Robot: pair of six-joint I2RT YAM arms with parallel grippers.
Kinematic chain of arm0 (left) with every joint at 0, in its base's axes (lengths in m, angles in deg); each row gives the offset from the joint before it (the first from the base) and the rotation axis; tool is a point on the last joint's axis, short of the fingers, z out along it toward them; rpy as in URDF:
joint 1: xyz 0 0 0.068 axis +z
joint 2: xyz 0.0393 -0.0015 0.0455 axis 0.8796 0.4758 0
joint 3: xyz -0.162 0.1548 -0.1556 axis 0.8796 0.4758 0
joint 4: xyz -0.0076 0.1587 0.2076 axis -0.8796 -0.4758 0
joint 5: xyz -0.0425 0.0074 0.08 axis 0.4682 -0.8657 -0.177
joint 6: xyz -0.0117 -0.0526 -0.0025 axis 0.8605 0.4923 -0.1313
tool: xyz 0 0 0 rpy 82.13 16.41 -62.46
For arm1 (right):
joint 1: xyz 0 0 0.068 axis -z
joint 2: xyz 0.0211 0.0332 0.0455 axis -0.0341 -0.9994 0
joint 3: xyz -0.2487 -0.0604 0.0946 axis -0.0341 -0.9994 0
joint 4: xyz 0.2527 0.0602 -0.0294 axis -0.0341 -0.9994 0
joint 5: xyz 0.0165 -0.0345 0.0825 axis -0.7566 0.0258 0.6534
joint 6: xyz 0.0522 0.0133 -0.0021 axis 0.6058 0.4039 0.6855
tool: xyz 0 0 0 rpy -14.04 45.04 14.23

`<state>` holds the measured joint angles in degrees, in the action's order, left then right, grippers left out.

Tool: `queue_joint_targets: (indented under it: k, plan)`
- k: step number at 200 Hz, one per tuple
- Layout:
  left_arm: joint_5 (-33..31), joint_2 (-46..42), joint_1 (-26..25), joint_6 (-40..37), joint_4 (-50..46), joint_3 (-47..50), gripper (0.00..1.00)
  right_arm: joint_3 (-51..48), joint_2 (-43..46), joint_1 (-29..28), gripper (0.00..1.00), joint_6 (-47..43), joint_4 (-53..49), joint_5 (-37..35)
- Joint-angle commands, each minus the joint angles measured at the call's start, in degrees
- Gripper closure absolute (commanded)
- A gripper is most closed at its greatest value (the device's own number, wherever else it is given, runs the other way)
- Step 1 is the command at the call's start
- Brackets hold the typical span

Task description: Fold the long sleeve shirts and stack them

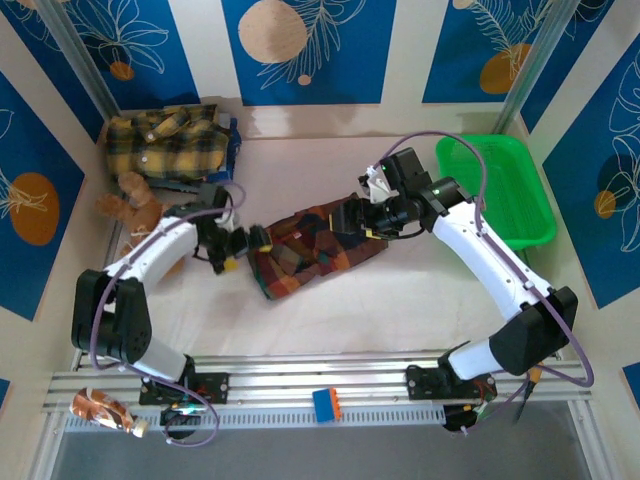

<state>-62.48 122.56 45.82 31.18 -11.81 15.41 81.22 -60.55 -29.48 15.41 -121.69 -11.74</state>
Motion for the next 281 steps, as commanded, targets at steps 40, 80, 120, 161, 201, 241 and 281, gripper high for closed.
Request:
queue_joint_targets:
  k: [40,80,120,161,201,241,281]
  plan:
    - [-5.68,6.80,-5.21,5.98,9.90,1.57,0.06,-0.19,0.68,1.42,0.12,-5.24,0.88,5.06]
    - [-7.22,15.02,-7.28,6.98,11.28,-3.49,0.11,-2.63,2.99,2.58,0.12,-4.76,1.54,6.48]
    - [-8.64,23.55,-9.31,7.97,13.00,-9.75,0.23,-4.42,4.40,3.75,0.12,-4.05,2.74,8.91]
    - [-12.38,28.87,-9.48,3.23,8.42,-15.04,0.64,-4.09,5.15,5.28,0.12,-4.49,2.60,9.94]
    - [-18.75,31.03,-9.15,-9.72,-2.73,-31.66,0.98,-4.67,5.52,6.82,0.12,-3.93,4.33,11.45]
    - [-26.11,31.96,-8.36,-24.81,-12.06,-49.72,1.00,-2.68,3.92,8.33,0.12,-4.04,3.84,11.86]
    - [-30.39,35.48,-7.09,-35.71,-20.03,-71.81,1.00,-0.05,1.62,9.41,0.11,-4.57,2.95,12.39]
